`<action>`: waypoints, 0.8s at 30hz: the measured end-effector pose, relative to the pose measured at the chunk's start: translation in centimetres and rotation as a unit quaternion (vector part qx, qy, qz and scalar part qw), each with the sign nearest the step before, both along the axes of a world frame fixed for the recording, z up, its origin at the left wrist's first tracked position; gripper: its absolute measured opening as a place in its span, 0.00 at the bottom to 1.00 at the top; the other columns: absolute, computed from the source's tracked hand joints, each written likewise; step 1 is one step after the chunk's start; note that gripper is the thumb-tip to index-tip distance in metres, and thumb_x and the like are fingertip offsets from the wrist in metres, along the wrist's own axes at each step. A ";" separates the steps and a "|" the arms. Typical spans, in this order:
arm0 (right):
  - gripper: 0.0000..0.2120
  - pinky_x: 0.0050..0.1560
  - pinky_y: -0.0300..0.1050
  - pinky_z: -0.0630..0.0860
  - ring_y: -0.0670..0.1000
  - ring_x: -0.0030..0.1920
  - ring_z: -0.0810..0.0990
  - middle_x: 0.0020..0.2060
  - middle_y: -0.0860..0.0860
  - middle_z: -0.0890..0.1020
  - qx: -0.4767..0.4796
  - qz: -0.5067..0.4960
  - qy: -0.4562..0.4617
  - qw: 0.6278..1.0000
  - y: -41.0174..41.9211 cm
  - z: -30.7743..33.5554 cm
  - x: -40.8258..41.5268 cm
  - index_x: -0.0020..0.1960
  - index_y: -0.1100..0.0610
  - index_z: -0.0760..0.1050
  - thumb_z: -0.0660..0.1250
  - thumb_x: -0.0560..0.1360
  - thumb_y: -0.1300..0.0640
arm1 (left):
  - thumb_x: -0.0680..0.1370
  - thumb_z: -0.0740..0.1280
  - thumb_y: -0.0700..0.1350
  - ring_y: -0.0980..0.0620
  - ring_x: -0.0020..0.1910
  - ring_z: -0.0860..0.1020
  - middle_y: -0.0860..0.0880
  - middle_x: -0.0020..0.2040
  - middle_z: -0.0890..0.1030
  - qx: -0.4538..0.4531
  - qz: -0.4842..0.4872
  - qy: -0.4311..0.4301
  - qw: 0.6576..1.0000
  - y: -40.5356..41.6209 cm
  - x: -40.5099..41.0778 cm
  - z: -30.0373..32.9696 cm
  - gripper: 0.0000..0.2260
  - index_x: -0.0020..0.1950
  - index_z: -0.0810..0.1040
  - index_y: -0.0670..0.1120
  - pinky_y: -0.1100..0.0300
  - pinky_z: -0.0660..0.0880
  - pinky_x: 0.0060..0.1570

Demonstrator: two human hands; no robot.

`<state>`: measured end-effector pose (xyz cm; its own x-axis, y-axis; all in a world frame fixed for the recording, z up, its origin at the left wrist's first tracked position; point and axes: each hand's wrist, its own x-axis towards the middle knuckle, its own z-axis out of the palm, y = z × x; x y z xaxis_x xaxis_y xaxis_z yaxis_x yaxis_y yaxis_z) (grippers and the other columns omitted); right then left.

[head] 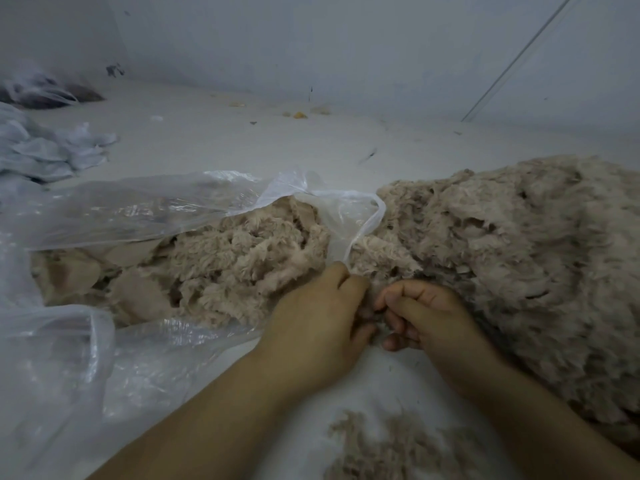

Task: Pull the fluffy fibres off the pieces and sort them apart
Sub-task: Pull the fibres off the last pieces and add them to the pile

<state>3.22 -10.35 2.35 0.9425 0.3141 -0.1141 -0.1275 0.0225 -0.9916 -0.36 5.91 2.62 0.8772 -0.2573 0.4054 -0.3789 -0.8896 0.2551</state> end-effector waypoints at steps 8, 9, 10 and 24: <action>0.22 0.25 0.39 0.74 0.47 0.23 0.70 0.23 0.52 0.69 0.041 -0.003 0.015 0.999 -0.2 0.1 0.1 0.31 0.54 0.78 0.56 0.79 0.67 | 0.78 0.63 0.41 0.46 0.38 0.76 0.48 0.44 0.76 -0.053 -0.102 -0.007 0.993 -0.7 -0.2 -0.1 0.06 0.47 0.80 0.43 0.49 0.75 0.33; 0.22 0.25 0.39 0.74 0.47 0.23 0.70 0.23 0.52 0.69 0.040 -0.004 0.017 0.999 -0.2 0.1 0.1 0.31 0.54 0.78 0.56 0.79 0.66 | 0.78 0.63 0.41 0.47 0.37 0.76 0.48 0.43 0.76 -0.063 -0.114 -0.013 0.991 -0.9 -0.5 0.0 0.06 0.45 0.80 0.43 0.49 0.74 0.32; 0.22 0.25 0.39 0.74 0.48 0.24 0.70 0.23 0.52 0.69 0.040 -0.004 0.019 0.999 -0.2 0.1 0.1 0.31 0.54 0.78 0.56 0.80 0.66 | 0.77 0.63 0.42 0.47 0.36 0.75 0.49 0.41 0.75 -0.074 -0.102 -0.020 0.992 -1.1 -0.5 0.1 0.06 0.43 0.78 0.43 0.49 0.74 0.31; 0.15 0.28 0.39 0.73 0.46 0.26 0.68 0.23 0.50 0.68 0.012 0.031 -0.037 0.999 -0.4 -0.5 0.1 0.49 0.54 0.85 0.60 0.80 0.64 | 0.76 0.63 0.39 0.49 0.43 0.76 0.49 0.43 0.77 -0.055 -0.047 0.035 0.997 -0.7 -0.3 -0.4 0.05 0.44 0.78 0.46 0.51 0.74 0.42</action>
